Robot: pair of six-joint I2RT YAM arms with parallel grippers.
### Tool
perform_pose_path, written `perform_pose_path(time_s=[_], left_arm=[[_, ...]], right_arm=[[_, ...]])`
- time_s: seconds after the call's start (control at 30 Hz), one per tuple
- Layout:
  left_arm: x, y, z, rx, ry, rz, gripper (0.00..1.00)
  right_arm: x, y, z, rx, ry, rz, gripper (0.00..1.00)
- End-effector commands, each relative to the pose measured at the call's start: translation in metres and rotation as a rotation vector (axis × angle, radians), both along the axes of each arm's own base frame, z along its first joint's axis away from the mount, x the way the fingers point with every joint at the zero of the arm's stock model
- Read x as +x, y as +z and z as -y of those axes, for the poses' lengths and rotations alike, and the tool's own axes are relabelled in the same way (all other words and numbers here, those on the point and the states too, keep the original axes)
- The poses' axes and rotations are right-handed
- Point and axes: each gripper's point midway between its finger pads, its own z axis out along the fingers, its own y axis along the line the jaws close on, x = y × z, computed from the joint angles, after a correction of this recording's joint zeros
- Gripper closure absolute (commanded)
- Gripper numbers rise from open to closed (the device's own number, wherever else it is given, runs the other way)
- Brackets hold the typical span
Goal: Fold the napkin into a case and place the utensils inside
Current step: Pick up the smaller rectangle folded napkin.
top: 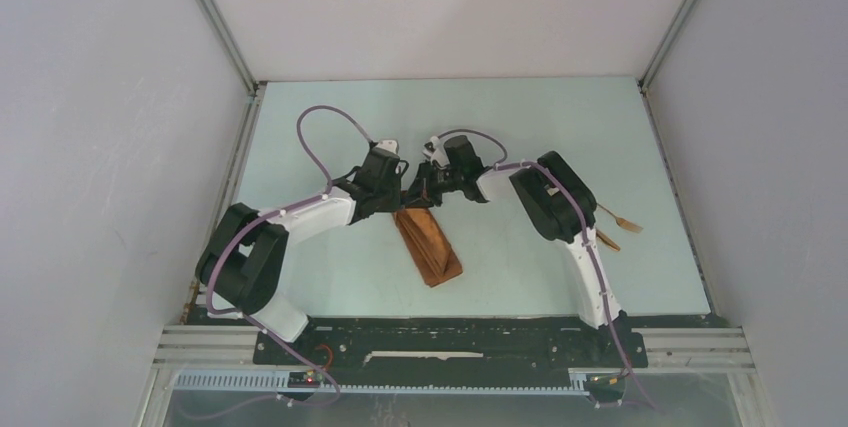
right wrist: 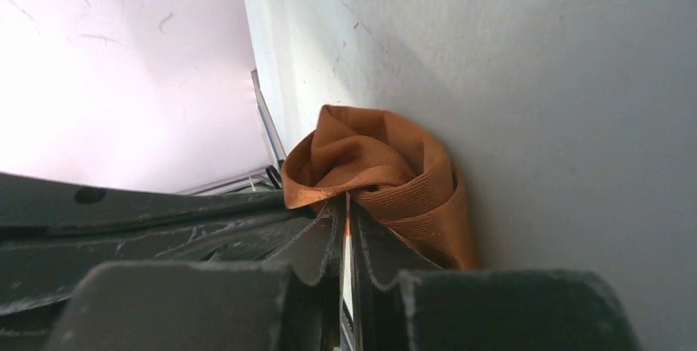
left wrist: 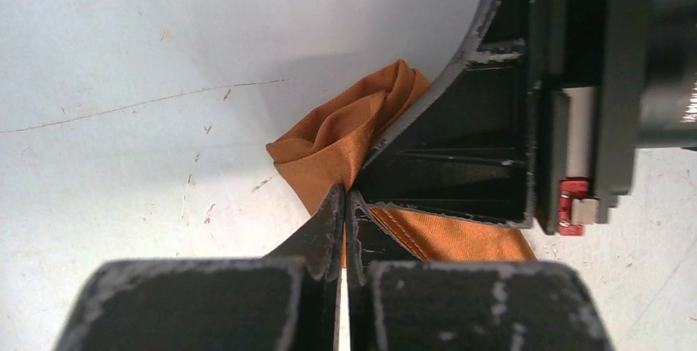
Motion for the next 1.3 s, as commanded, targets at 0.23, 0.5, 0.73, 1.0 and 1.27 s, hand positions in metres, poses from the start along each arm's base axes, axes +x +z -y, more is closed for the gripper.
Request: perform_pose_path(time_s=[0.23, 0.5, 0.73, 1.0, 1.27], left_arm=[[0.003, 0.008, 0.003, 0.008, -0.046, 0.025, 1.0], [0.01, 0.016, 0.006, 0.0, -0.017, 0.017, 1.0], [0.005, 0.008, -0.015, 0.052, 0.079, -0.012, 0.99], [0.004, 0.026, -0.01, 0.004, 0.067, 0.013, 0.79], [-0.007, 0.047, 0.004, -0.111, 0.033, 0.015, 0.56]], right_arm=[[-0.005, -0.023, -0.022, -0.054, 0.118, -0.051, 0.73], [-0.01, -0.011, -0.016, -0.034, 0.121, -0.06, 0.76], [-0.009, 0.041, 0.02, 0.011, 0.143, 0.042, 0.61], [-0.028, 0.051, 0.065, -0.122, 0.122, 0.122, 0.52], [-0.039, 0.028, 0.083, -0.202, 0.078, 0.165, 0.65]])
